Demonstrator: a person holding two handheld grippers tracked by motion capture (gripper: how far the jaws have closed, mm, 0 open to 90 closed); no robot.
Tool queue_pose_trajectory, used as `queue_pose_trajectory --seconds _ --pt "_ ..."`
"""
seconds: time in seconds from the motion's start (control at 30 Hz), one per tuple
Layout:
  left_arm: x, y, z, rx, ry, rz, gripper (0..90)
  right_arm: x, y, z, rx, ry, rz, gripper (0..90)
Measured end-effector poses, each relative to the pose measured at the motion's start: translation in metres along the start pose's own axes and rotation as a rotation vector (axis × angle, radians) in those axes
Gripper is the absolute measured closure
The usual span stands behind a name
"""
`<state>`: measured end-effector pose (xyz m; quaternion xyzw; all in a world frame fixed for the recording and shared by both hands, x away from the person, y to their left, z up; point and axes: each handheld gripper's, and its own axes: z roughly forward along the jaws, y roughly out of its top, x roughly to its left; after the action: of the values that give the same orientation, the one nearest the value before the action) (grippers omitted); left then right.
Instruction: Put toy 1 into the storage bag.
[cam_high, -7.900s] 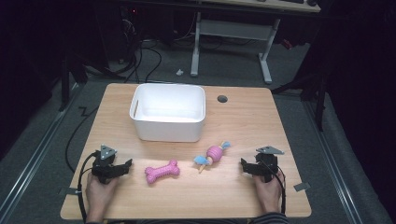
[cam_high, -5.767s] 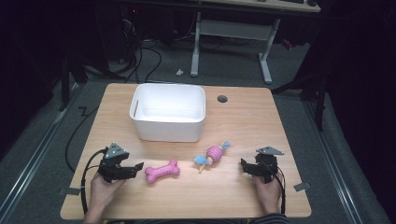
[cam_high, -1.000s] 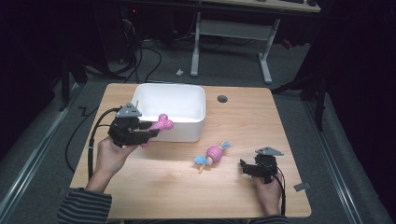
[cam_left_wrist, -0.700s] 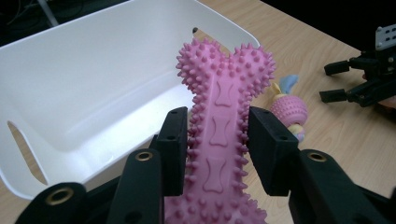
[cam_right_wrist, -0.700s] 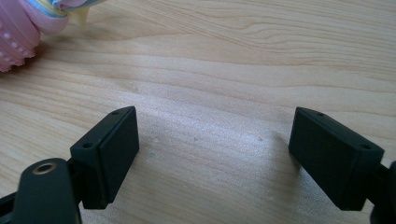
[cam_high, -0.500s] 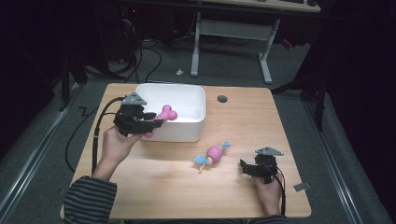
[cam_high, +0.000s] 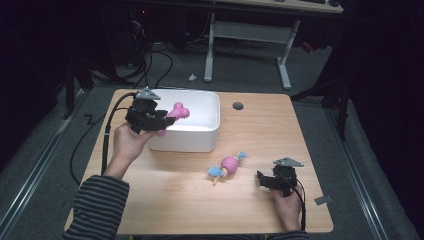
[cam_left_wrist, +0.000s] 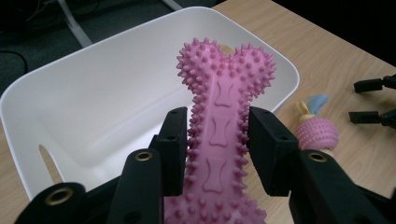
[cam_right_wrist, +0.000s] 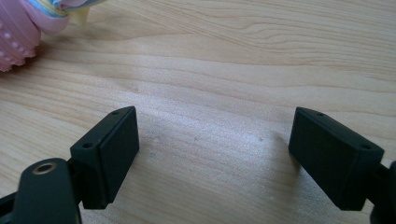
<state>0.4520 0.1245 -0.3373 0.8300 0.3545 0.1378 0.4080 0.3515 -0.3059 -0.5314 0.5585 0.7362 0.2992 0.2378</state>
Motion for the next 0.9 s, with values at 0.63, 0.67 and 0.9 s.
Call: queue_pose_trajectory --seconds 0.63,0.67,0.9 --pt "0.014 0.009 0.032 0.025 0.064 -0.023 59.2 0.0 0.0 0.0 0.0 0.0 -0.005 16.1" --pt "0.015 0.009 0.034 0.022 0.066 -0.033 59.2 0.0 0.0 0.0 0.0 0.0 -0.005 16.1" --pt "0.022 0.008 0.042 0.028 0.083 -0.042 59.2 0.0 0.0 0.0 -0.001 0.0 -0.003 16.1"
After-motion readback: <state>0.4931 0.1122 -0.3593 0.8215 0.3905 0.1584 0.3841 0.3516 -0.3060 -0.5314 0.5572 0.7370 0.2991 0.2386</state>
